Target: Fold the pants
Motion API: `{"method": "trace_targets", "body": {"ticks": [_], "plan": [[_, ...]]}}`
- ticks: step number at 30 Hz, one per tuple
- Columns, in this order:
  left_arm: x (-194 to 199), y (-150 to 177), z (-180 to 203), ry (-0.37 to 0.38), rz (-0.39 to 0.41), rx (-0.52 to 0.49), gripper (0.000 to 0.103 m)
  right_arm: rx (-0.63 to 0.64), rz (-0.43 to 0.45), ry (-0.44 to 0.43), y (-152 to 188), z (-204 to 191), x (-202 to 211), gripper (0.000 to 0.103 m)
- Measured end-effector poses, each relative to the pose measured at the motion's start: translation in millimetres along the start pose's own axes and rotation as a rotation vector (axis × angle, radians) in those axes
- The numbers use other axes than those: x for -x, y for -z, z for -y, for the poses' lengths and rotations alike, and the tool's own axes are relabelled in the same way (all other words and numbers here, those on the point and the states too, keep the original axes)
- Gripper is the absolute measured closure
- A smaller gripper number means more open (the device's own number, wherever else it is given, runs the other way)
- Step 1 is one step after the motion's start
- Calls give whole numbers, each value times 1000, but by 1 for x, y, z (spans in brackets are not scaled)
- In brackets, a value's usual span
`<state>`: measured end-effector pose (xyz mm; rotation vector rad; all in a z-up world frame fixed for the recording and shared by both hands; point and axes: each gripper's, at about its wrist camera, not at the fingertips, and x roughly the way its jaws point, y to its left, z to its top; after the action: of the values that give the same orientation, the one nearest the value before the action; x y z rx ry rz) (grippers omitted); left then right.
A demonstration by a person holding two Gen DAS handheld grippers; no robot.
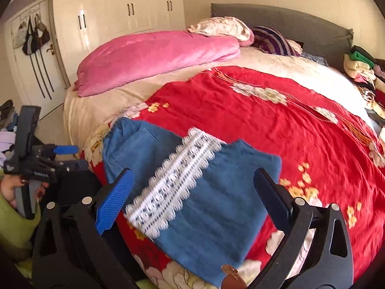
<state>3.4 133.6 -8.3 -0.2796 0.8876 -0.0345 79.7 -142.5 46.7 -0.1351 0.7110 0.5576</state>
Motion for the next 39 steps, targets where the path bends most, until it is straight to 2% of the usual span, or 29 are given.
{"method": "trace_targets", "body": {"ticks": [11,16,17,18,22,23,25,30,35,39], "plan": [[-18,4,-6,38,-11,29,6,70,-18,-80,-42,-23,-43,9],[-27,1,-8,84,6,56,6,110,-64,-162,-63,-37,-80,9],[-31,1,-9,82,2,64,8,122,-78,-176,-66,-41,-88,9],[-33,0,-10,80,-1,67,18,136,-93,-183,-69,-46,-97,9],[-46,-2,-15,119,-6,104,47,181,-153,-248,-78,-64,-129,9],[-49,-2,-15,133,-6,105,58,201,-175,-272,-79,-71,-139,9],[-54,-2,-14,137,-8,96,64,225,-199,-281,-81,-80,-153,9],[-58,-2,-14,145,-8,85,65,295,-269,-321,-81,-107,-183,9],[-61,-3,-16,156,-10,87,65,332,-306,-323,-82,-124,-205,11],[-62,-3,-17,161,-10,85,65,344,-352,-337,-79,-132,-223,21]]}}
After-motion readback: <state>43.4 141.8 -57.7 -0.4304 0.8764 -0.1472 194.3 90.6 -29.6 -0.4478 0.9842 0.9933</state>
